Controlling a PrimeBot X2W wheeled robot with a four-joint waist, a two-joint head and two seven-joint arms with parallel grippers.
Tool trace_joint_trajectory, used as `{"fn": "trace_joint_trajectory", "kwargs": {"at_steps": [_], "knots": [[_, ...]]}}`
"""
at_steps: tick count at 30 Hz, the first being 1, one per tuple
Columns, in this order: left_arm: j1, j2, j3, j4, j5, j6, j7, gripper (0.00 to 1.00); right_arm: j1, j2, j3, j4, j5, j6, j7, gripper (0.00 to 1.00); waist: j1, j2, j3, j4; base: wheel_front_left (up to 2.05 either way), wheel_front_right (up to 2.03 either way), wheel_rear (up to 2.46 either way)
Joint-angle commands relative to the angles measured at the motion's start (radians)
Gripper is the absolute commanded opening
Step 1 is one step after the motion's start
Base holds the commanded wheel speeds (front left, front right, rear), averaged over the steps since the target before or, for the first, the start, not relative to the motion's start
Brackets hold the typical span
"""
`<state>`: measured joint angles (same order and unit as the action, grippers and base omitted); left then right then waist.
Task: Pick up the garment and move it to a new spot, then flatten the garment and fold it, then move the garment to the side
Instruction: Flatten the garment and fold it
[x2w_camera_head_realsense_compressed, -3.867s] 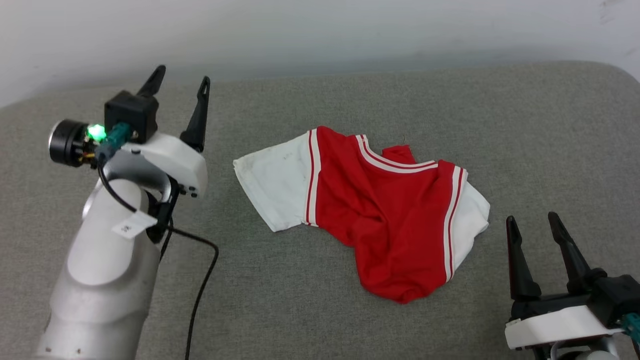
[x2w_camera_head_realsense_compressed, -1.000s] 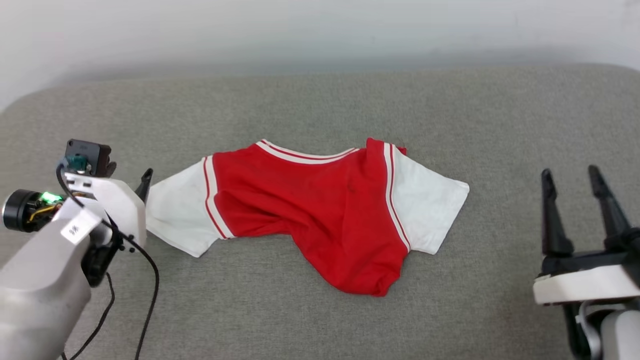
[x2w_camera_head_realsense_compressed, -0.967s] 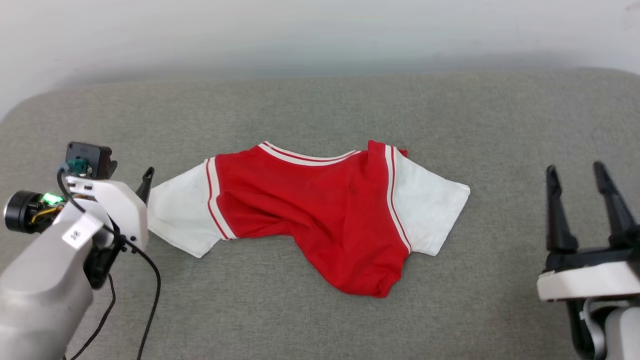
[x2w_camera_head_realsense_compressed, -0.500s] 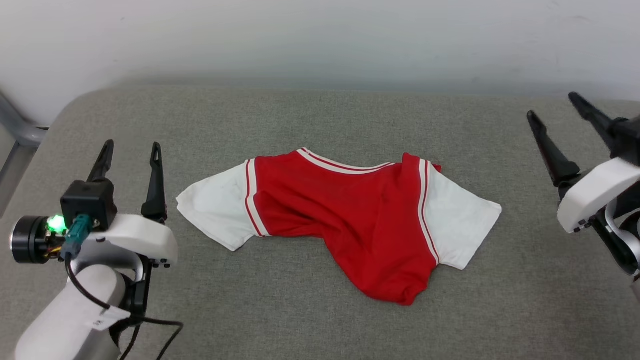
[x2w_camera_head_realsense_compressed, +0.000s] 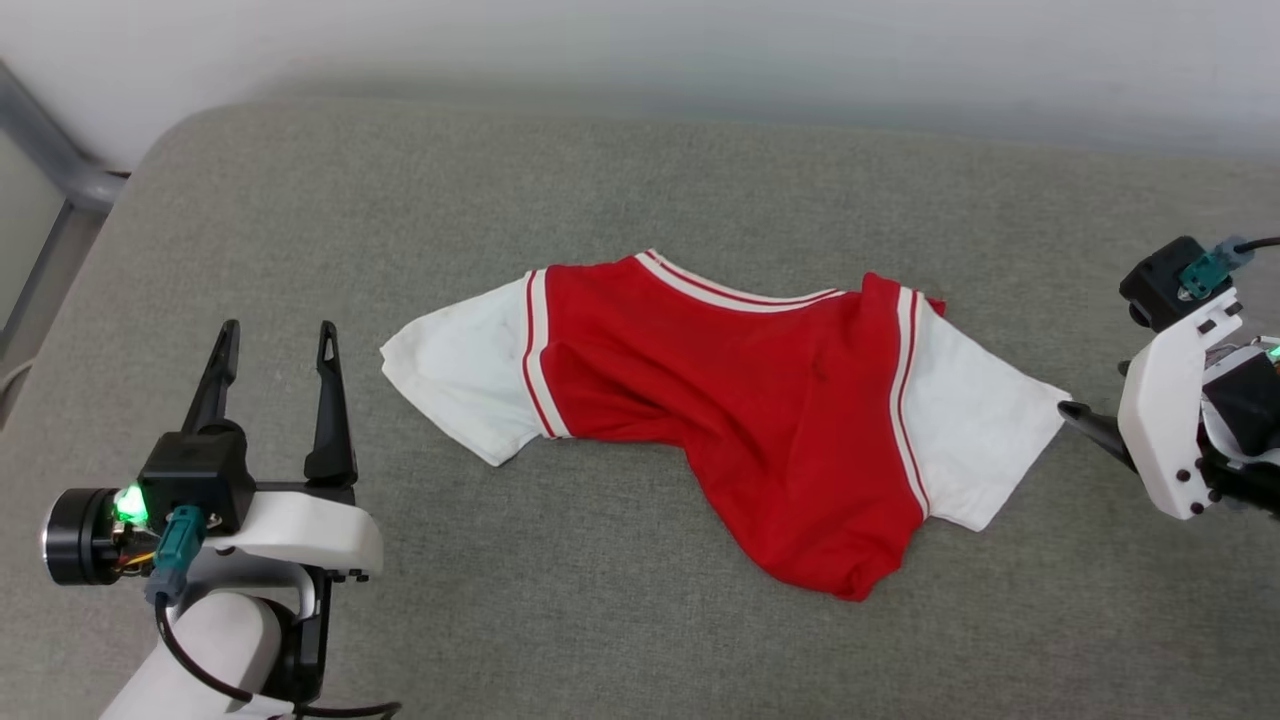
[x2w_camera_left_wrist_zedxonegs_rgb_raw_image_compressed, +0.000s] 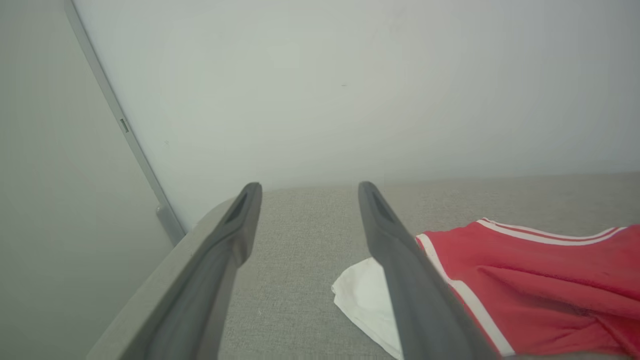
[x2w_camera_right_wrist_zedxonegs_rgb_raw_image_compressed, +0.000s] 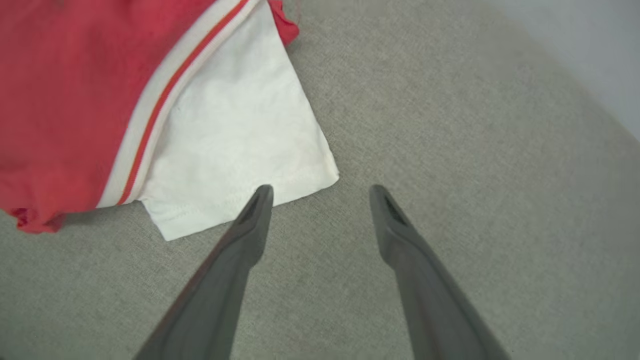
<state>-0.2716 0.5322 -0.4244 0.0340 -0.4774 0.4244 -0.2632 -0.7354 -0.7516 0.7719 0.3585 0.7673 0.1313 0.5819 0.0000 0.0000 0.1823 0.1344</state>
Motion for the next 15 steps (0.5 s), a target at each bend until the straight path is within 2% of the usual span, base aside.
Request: {"fn": "trace_joint_trajectory", "kwargs": {"at_steps": [1,6,15], "knots": [[0.004,-0.013,0.010,-0.001,0.013,-0.010,-0.002,1.00,-0.034,-0.010,0.020,0.011,0.016,-0.001,0.023,1.00,0.0000,0.0000,0.026,0.018,0.00,0.00,0.00],[-0.008,-0.061,0.035,0.002,0.054,-0.035,-0.002,1.00,-0.093,-0.010,0.080,0.067,0.043,-0.001,0.059,1.00,0.0000,0.0000,0.076,0.041,0.00,0.00,0.00],[-0.043,-0.134,0.083,0.033,0.114,-0.095,-0.002,1.00,-0.138,0.041,0.187,0.195,0.055,-0.001,0.043,1.00,0.0000,0.0000,0.152,0.061,0.00,0.00,0.00]]}}
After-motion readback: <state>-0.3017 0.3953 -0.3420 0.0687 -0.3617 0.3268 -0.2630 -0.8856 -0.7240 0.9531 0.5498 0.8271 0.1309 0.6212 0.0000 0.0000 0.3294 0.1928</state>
